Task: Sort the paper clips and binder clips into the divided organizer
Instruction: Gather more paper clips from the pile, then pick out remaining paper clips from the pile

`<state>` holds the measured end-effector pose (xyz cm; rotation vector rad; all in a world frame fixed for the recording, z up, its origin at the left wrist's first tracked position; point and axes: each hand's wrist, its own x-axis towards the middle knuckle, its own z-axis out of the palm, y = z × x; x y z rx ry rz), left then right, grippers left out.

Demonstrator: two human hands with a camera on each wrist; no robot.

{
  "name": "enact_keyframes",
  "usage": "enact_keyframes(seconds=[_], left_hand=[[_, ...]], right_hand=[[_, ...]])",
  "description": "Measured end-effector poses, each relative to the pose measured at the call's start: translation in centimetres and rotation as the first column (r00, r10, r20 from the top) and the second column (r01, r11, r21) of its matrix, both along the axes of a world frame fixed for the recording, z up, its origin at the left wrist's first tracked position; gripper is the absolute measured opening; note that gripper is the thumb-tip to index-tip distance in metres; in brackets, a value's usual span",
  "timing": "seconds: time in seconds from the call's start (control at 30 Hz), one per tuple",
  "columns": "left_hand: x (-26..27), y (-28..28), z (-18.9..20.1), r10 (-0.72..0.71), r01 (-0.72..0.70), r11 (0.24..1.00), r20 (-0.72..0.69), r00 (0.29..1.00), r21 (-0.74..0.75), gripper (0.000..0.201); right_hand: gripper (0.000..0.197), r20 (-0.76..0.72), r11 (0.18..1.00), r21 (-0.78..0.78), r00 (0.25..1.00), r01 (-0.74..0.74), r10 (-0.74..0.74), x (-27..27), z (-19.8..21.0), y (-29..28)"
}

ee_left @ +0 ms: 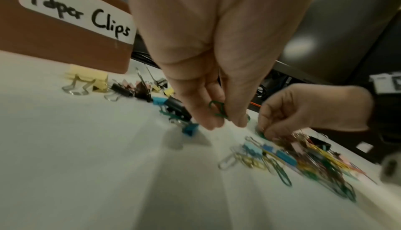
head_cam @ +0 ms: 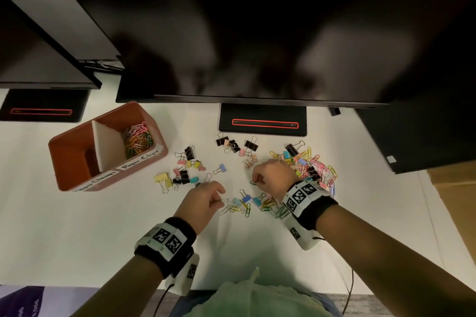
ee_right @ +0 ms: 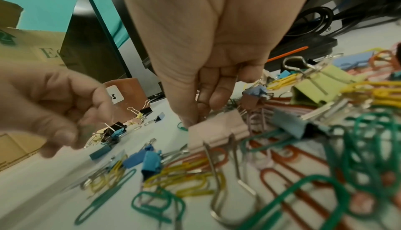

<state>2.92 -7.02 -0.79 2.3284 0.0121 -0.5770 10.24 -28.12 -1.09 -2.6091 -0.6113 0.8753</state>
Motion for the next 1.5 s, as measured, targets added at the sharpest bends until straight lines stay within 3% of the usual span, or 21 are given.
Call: enact_keyframes(seconds=[0.2,0.43,0.57,0.8,0.97,1.13,1.3,1.5], left_hand=[[-1.5,-1.7,-1.8,-0.063,0.07,0.99,-0.062,0.996,0.125,0.029],[-1.2,-1.4,-2.9,-0.116,0.103,0.989,0.115,0.987,0.109,0.005],[-0.3,-0.6,-3.0,-0.164,0.146,0.98,0.125,0.978,0.138,0.004],[-0.4,0.9,-2.9,-0.11,0.103,0.992,0.093,0.99,0.071,0.014],[-1.3,1.7,-2.9,-0.113,0.103,0.991,0.126,0.986,0.081,0.009],[-1.6,2.3,-2.6,-0.009,0.002,0.998,0.1,0.995,0.066,0.011],[-2.0,2.5,-2.6,-0.01,0.007,0.995,0.028,1.0,0.102,0.02],[-1.9,1.8,-3.3,-0.063,0.053,0.991,0.082,0.995,0.121,0.003]], right_hand=[[0.025,-0.037,0.994,0.106,0.999,0.013,-0.009,-1.1,1.3,-0.4],[0.021,-0.14,0.986,0.164,0.99,-0.005,0.028,-5.9,0.8,0.8],[0.015,-0.11,0.988,0.151,0.994,0.02,-0.003,-7.1,-0.2,1.6],[0.01,-0.031,0.985,0.154,0.997,0.076,-0.072,-6.5,-1.6,2.5],[0.007,0.029,0.975,0.199,0.994,0.096,-0.104,-6.0,-2.0,3.0],[0.011,-0.017,0.971,0.188,0.989,0.151,-0.15,-5.2,-1.8,3.3],[0.026,-0.049,0.985,0.163,0.998,0.054,-0.047,-4.6,-1.4,2.7],[0.019,-0.021,0.992,0.123,1.0,-0.018,0.02,-4.4,-1.1,3.0]])
